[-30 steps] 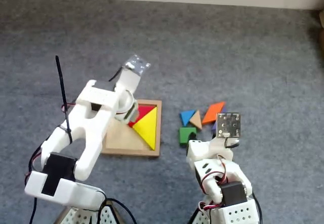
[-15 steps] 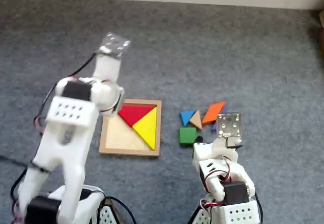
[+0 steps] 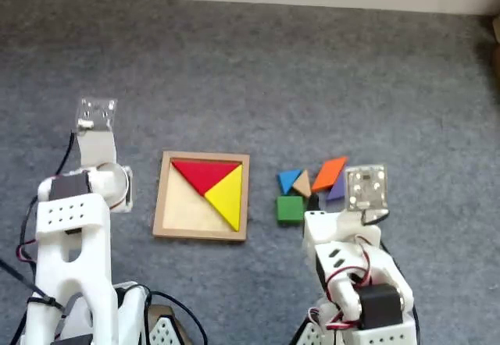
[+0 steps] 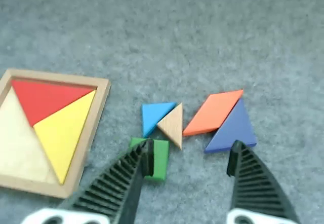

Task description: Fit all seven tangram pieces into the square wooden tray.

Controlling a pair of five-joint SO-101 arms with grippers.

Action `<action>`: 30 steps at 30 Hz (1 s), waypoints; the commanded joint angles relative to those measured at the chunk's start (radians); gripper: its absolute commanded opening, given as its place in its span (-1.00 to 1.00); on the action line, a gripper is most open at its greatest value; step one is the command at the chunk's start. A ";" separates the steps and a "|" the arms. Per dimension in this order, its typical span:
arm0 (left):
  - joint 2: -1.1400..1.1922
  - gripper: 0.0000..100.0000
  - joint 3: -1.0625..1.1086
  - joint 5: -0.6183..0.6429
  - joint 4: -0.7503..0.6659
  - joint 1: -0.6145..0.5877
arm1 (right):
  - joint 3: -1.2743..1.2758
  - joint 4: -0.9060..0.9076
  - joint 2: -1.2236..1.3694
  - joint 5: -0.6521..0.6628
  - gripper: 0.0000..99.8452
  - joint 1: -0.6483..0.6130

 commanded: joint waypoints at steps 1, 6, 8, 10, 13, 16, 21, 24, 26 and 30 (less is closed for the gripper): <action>-0.030 -0.72 0.050 0.011 -0.075 -0.019 | -0.137 -0.004 0.223 -0.028 -0.52 -0.048; -0.031 -0.72 0.099 0.011 -0.152 -0.021 | -0.286 -0.004 0.519 -0.127 -0.51 -0.168; -0.031 -0.72 0.114 0.011 -0.172 -0.021 | -0.343 -0.004 0.638 -0.170 -0.51 -0.225; -0.031 -0.72 0.125 0.011 -0.184 -0.021 | -0.398 -0.004 0.754 -0.209 -0.51 -0.257; -0.030 -0.72 0.127 0.011 -0.184 -0.021 | -0.479 -0.004 0.932 -0.272 -0.42 -0.265; -0.028 -0.72 0.127 0.011 -0.184 -0.021 | -0.530 -0.004 1.096 -0.330 -0.22 -0.263; -0.025 -0.72 0.127 0.011 -0.184 -0.021 | -0.575 -0.074 1.311 -0.341 -0.15 -0.263; -0.025 -0.72 0.127 0.011 -0.184 -0.021 | -0.575 -0.183 1.392 -0.341 -0.15 -0.262; -0.025 -0.72 0.128 0.011 -0.184 -0.021 | -0.575 -0.234 1.432 -0.339 -0.15 -0.262; -0.025 -0.72 0.128 0.011 -0.184 -0.021 | -0.575 -0.286 1.503 -0.341 -0.15 -0.260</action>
